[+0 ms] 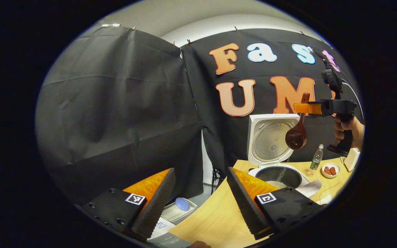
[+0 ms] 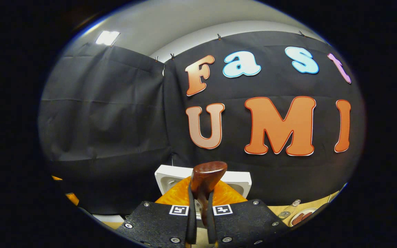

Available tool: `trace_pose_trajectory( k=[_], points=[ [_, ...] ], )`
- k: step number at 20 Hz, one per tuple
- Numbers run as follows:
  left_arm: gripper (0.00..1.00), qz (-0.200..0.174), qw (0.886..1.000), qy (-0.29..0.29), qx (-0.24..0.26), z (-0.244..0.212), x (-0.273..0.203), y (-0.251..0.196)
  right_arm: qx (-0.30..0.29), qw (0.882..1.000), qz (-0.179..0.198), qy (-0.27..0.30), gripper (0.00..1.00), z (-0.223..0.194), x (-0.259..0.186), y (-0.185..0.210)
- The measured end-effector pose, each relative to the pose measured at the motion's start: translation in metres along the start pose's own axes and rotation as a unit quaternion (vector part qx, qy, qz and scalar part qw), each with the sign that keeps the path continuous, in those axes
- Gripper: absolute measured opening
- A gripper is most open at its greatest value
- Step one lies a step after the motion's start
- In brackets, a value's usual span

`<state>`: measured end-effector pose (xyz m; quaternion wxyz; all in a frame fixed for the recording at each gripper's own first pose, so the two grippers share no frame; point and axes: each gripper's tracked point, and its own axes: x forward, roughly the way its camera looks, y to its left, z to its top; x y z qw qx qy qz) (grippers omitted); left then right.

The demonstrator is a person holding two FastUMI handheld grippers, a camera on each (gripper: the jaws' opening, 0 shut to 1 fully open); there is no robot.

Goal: Close the left gripper, press the button to open the rice cooker; take a wooden spoon from the chopstick holder with the right hand, scoop a spoonful of rice and pour it into the rice cooker, then put the wooden spoon back into the chopstick holder.

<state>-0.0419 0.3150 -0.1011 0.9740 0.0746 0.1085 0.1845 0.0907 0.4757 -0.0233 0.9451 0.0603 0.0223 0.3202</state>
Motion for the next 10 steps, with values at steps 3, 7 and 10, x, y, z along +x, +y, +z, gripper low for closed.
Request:
trace_pose_trajectory(
  k=[3,7,10],
  points=[
    [1.00,-0.017,1.000,0.002,0.003,-0.003,0.004,-0.004,0.029,0.999,-0.016,0.004,0.11,-0.003,-0.007,-0.008],
    [1.00,-0.036,0.999,0.004,0.003,-0.005,0.005,-0.015,0.146,0.988,-0.041,0.033,0.12,-0.016,-0.033,-0.044],
    [1.00,-0.038,0.999,0.004,0.002,-0.003,0.004,-0.033,0.209,0.975,-0.065,0.046,0.11,-0.027,-0.071,-0.090]
  ],
)
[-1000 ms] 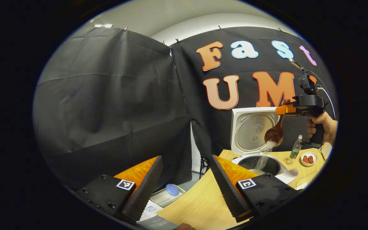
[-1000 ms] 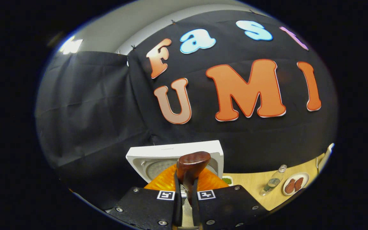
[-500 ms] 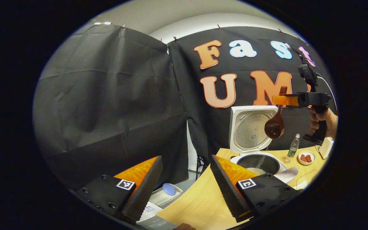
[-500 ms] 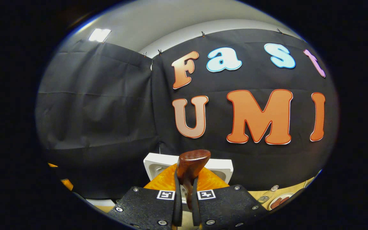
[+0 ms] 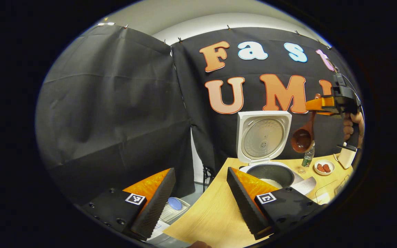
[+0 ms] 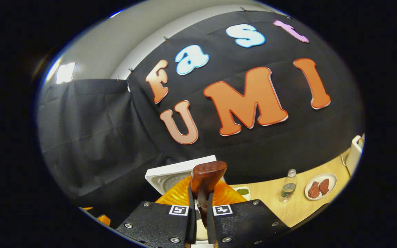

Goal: Close the left gripper, press the button to open the rice cooker; take a wooden spoon from the chopstick holder with the right hand, scoop a spoonful of rice and pour it into the rice cooker, then put the wooden spoon back into the chopstick holder.

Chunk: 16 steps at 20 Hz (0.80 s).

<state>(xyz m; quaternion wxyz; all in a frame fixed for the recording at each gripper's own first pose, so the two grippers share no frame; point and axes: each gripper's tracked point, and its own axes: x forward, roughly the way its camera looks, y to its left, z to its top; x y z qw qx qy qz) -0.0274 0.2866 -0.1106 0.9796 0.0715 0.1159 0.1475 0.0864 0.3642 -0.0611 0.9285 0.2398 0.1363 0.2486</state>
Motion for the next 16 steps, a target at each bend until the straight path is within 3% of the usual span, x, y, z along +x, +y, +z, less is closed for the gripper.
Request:
trace_pose_trajectory(
  k=[2,3,5,8,16],
  points=[
    [0.97,0.000,1.000,-0.003,-0.011,0.009,-0.004,-0.019,0.009,1.000,-0.025,0.001,0.07,0.004,-0.027,-0.043],
    [1.00,-0.002,1.000,-0.002,-0.018,0.010,-0.009,-0.031,0.010,0.999,-0.039,0.002,0.11,0.004,-0.042,-0.065],
    [0.96,-0.011,1.000,-0.001,-0.026,0.015,-0.015,-0.057,0.017,0.998,-0.064,0.004,0.12,0.003,-0.067,-0.113],
    [1.00,-0.018,1.000,-0.004,-0.022,0.027,-0.019,-0.090,0.026,0.993,-0.113,0.014,0.11,-0.002,-0.105,-0.183],
    [0.96,-0.029,0.999,-0.004,-0.034,0.050,-0.021,-0.141,0.068,0.976,-0.207,0.025,0.12,-0.021,-0.193,-0.302]
  ],
)
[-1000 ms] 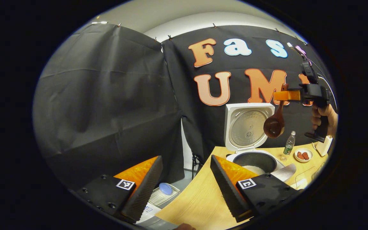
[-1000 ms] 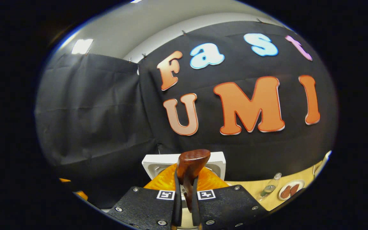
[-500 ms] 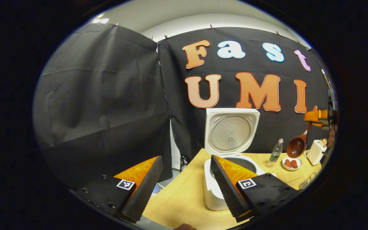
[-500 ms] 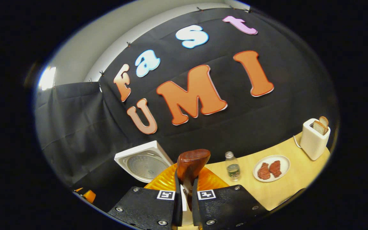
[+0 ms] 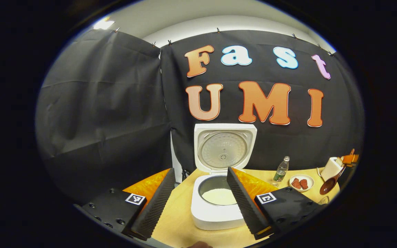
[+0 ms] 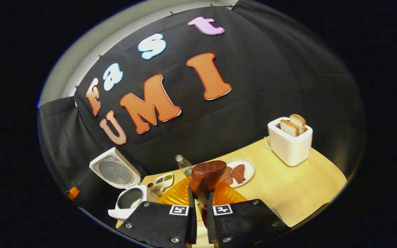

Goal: Close the left gripper, press the button to open the rice cooker; take a wooden spoon from the chopstick holder with the right hand, scoop a spoonful of rice and pour it into the rice cooker, then put the wooden spoon back into the chopstick holder.

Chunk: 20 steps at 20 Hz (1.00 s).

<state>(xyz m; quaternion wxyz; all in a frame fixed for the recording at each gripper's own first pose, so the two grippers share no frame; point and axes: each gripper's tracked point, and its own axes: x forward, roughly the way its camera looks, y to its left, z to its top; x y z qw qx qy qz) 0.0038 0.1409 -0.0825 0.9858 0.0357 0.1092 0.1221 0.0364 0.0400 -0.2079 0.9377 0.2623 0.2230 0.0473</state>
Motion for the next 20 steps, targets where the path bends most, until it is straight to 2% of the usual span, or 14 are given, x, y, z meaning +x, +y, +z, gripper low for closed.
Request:
trace_pose_trajectory(
  k=[1,2,4,6,7,10,15,20],
  points=[
    [1.00,0.002,1.000,-0.002,0.000,0.004,0.002,-0.002,0.005,1.000,-0.011,0.002,0.12,-0.003,-0.004,-0.018],
    [0.97,0.004,1.000,-0.005,0.001,0.010,0.004,-0.004,0.008,1.000,-0.024,0.002,0.12,-0.005,-0.006,-0.036],
    [1.00,0.006,1.000,-0.006,-0.009,0.016,0.009,-0.009,0.019,0.998,-0.052,0.009,0.12,-0.013,-0.014,-0.085],
    [0.96,0.006,1.000,-0.002,-0.028,0.022,0.014,-0.010,0.032,0.997,-0.070,0.013,0.12,-0.022,-0.018,-0.107],
    [1.00,0.004,0.999,0.001,-0.042,0.025,0.019,-0.012,0.036,0.997,-0.072,0.014,0.11,-0.027,-0.020,-0.115],
    [0.96,-0.004,0.997,0.014,-0.069,0.037,0.034,-0.019,0.045,0.995,-0.085,0.021,0.12,-0.044,-0.016,-0.131],
    [0.96,-0.022,0.997,0.034,-0.061,0.050,0.063,-0.039,0.057,0.994,-0.084,0.046,0.11,-0.079,-0.010,-0.143],
    [0.98,-0.039,0.998,0.028,-0.046,0.093,0.112,-0.057,0.055,0.994,-0.078,0.043,0.18,-0.088,-0.008,-0.146]
  ],
)
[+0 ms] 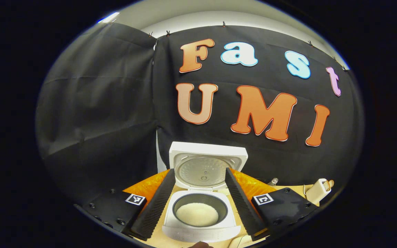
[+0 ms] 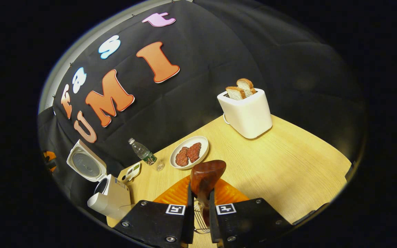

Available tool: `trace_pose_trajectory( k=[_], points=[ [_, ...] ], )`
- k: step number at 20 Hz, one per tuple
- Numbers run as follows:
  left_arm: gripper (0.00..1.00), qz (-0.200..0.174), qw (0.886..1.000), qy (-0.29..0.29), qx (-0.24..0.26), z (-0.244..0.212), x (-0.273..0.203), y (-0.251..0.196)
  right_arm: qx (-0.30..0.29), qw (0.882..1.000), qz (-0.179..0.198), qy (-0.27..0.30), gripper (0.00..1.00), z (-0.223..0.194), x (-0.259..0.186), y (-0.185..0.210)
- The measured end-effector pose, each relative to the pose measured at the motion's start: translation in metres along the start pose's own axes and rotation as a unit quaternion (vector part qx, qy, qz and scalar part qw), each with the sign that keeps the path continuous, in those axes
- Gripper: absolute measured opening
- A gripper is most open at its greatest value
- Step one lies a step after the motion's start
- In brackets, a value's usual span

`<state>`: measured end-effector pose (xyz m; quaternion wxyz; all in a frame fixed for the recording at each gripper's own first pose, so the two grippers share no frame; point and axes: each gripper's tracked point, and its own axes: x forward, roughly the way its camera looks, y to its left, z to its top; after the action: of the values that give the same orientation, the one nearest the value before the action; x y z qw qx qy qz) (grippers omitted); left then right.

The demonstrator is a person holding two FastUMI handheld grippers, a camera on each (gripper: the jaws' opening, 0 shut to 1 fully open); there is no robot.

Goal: Close the left gripper, press the button to open the rice cooker; take a wooden spoon from the chopstick holder with the right hand, scoop a spoonful of rice and pour it into the rice cooker, then put the wooden spoon back into the chopstick holder.

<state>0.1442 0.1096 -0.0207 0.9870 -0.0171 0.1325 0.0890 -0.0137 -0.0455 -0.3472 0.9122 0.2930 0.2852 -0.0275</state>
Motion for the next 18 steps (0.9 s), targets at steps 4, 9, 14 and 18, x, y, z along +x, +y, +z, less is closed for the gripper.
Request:
trace_pose_trajectory(
  k=[4,9,14,18],
  points=[
    [0.96,-0.007,1.000,0.005,0.003,0.034,0.063,-0.013,-0.004,1.000,-0.006,0.018,0.26,-0.004,-0.007,0.000],
    [0.96,-0.016,0.998,0.066,-0.004,0.028,0.146,-0.026,-0.028,0.998,-0.049,0.027,0.57,0.012,-0.025,-0.014],
    [0.99,0.001,0.983,0.173,-0.057,0.010,0.198,-0.013,-0.070,0.995,-0.068,-0.026,0.80,0.059,-0.065,-0.012],
    [1.00,0.007,0.969,0.246,0.006,-0.019,0.194,-0.019,-0.065,0.995,-0.053,-0.045,0.83,0.077,-0.087,0.001]
  ],
)
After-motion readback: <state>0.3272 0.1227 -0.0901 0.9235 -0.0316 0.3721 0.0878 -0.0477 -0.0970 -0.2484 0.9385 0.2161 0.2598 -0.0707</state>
